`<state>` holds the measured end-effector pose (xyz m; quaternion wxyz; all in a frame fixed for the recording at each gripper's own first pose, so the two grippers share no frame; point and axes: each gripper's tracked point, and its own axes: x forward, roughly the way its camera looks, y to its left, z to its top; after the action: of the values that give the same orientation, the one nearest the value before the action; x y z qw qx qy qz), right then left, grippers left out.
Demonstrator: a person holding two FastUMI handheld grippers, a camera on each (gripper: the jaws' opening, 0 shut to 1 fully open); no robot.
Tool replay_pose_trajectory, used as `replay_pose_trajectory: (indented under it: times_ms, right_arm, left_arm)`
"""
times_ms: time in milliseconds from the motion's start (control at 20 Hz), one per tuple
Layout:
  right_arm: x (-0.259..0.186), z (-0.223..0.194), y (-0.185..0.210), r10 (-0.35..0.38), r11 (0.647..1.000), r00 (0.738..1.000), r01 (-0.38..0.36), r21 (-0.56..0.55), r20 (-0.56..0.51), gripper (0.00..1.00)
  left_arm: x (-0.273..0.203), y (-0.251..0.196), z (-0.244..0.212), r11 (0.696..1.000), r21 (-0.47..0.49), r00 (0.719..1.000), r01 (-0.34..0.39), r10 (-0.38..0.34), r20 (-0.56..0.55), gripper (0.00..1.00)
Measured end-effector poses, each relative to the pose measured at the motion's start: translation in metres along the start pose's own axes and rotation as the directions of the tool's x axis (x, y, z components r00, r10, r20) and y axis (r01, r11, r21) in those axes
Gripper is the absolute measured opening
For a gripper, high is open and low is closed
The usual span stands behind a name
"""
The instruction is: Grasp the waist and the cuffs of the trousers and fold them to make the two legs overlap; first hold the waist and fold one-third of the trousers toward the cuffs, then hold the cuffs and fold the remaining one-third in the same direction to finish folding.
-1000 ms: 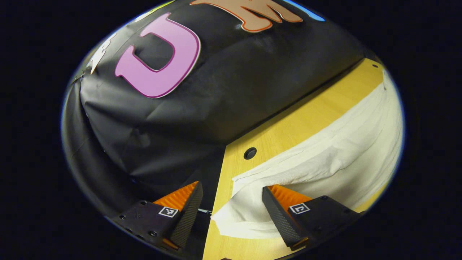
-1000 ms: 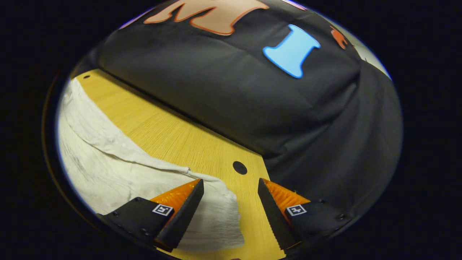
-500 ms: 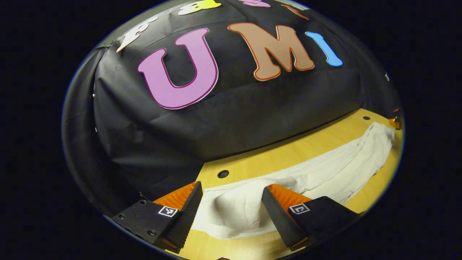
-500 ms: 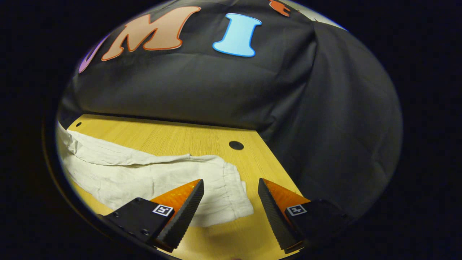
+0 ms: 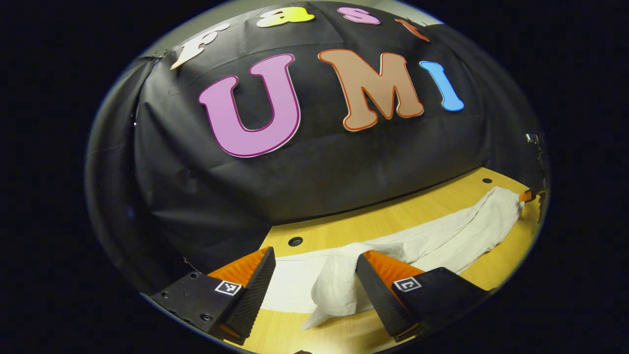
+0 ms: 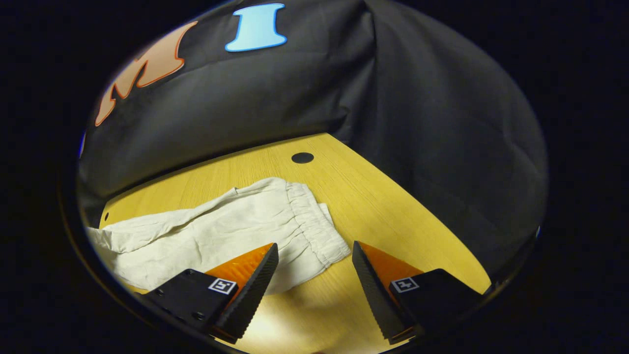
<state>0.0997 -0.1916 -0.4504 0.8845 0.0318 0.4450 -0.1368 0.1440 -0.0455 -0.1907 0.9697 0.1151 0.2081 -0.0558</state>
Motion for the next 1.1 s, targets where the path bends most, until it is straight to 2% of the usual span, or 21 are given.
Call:
replay_pose_trajectory:
  times_ms: [150, 350, 400, 450, 550, 600, 650, 700, 750, 800, 850, 900, 950, 1000, 1100]
  right_arm:
    - [0.005, -0.006, 0.002, 0.010, 0.999, 1.000, -0.010, 0.038, -0.022, 0.98]
    - [0.006, -0.013, 0.004, 0.018, 0.993, 0.997, -0.010, 0.116, -0.069, 0.98]
    - [0.006, -0.015, 0.005, 0.023, 0.990, 0.996, -0.011, 0.139, -0.087, 0.96]
    - [0.006, -0.018, 0.005, 0.025, 0.988, 0.995, -0.009, 0.156, -0.101, 0.98]
    - [0.004, -0.020, 0.009, 0.025, 0.984, 0.992, -0.003, 0.177, -0.122, 0.94]
    - [0.003, -0.020, 0.009, 0.027, 0.983, 0.992, -0.003, 0.186, -0.125, 0.89]
    - [0.004, -0.017, 0.009, 0.031, 0.982, 0.993, -0.008, 0.191, -0.117, 0.95]
    - [0.004, -0.020, 0.009, 0.037, 0.981, 0.991, -0.012, 0.195, -0.125, 0.95]
    - [0.005, -0.017, 0.009, 0.033, 0.981, 0.993, -0.010, 0.196, -0.116, 0.87]
    - [0.006, -0.018, 0.009, 0.033, 0.980, 0.992, -0.008, 0.198, -0.122, 0.85]
    - [0.007, -0.017, 0.007, 0.025, 0.980, 0.993, -0.001, 0.197, -0.117, 0.91]
    - [0.007, -0.017, 0.005, 0.022, 0.980, 0.992, 0.003, 0.200, -0.123, 0.81]
    - [0.008, -0.018, 0.003, 0.016, 0.979, 0.992, 0.010, 0.204, -0.125, 0.76]
    - [0.007, -0.017, 0.003, 0.024, 0.976, 0.990, 0.006, 0.216, -0.136, 0.66]
    - [0.005, -0.019, 0.007, 0.057, 0.965, 0.985, -0.012, 0.262, -0.165, 0.45]
  left_arm:
    - [0.000, 0.025, 0.004, 0.997, 0.050, 0.998, -0.066, 0.066, 0.007, 0.96]
    - [0.000, 0.028, 0.010, 0.994, 0.073, 0.997, -0.077, 0.076, 0.024, 0.96]
    - [0.002, 0.029, 0.009, 0.994, 0.075, 0.997, -0.081, 0.079, 0.022, 1.00]
    - [0.005, 0.031, 0.007, 0.993, 0.076, 0.996, -0.087, 0.086, 0.018, 0.96]
    - [0.010, 0.038, 0.002, 0.990, 0.094, 0.994, -0.107, 0.108, 0.004, 0.96]
    - [0.013, 0.045, -0.001, 0.980, 0.148, 0.991, -0.133, 0.135, -0.002, 0.96]
    - [0.015, 0.053, -0.001, 0.965, 0.211, 0.988, -0.153, 0.157, -0.002, 0.96]
    - [0.018, 0.056, -0.002, 0.951, 0.262, 0.986, -0.163, 0.168, 0.001, 0.96]
    - [0.020, 0.056, -0.003, 0.943, 0.293, 0.986, -0.160, 0.167, 0.001, 0.96]
    - [0.021, 0.056, -0.004, 0.939, 0.307, 0.987, -0.154, 0.162, -0.002, 0.96]
    - [0.022, 0.055, -0.005, 0.939, 0.309, 0.987, -0.150, 0.159, -0.004, 0.96]
    - [0.023, 0.055, -0.005, 0.940, 0.306, 0.987, -0.150, 0.159, -0.004, 0.96]
    - [0.024, 0.053, -0.006, 0.942, 0.301, 0.988, -0.146, 0.154, -0.006, 0.96]
    - [0.024, 0.050, -0.009, 0.947, 0.293, 0.990, -0.130, 0.140, -0.014, 0.95]
    - [0.027, 0.035, -0.016, 0.964, 0.258, 0.997, -0.058, 0.070, -0.039, 0.96]
